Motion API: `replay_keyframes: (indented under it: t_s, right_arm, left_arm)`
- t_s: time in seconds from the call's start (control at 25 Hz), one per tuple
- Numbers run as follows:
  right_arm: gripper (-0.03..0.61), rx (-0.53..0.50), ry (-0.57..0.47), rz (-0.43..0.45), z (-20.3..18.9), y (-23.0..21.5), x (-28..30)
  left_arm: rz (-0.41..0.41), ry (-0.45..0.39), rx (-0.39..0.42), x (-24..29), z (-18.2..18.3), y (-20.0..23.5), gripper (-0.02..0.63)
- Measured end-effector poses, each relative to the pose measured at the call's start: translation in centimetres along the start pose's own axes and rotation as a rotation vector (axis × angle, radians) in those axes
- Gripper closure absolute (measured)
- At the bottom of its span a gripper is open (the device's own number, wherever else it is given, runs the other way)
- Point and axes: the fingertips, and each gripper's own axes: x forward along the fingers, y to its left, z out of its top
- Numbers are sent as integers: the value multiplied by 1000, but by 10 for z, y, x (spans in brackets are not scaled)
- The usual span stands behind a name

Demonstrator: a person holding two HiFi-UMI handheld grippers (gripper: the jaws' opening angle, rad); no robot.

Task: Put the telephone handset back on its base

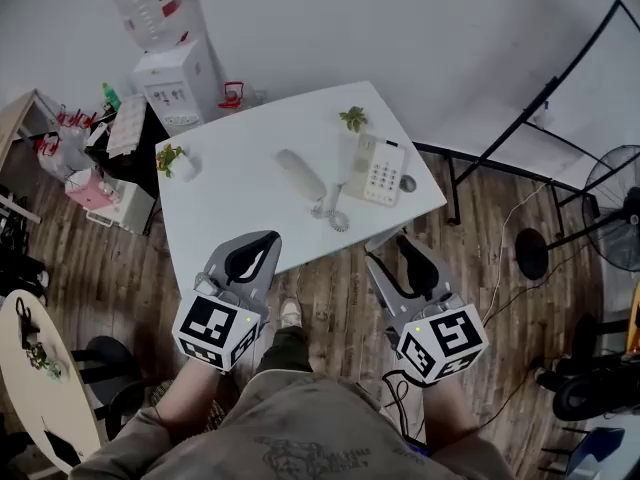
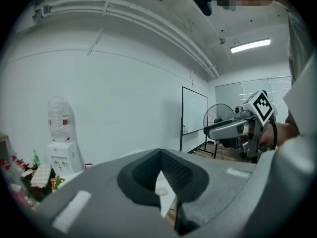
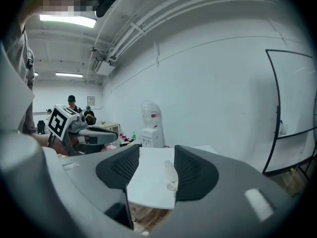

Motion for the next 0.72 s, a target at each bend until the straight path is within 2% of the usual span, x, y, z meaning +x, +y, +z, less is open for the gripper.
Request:
replay_keyframes:
  t_s: [0.4, 0.72]
  right_arm:
    - [330, 33, 224, 35, -44, -17, 152]
    - [322, 37, 374, 46, -90, -29, 212]
  left_arm:
    - [-30, 131, -67, 64, -42, 99, 614]
    - [-32, 182, -121, 92, -67, 138, 614]
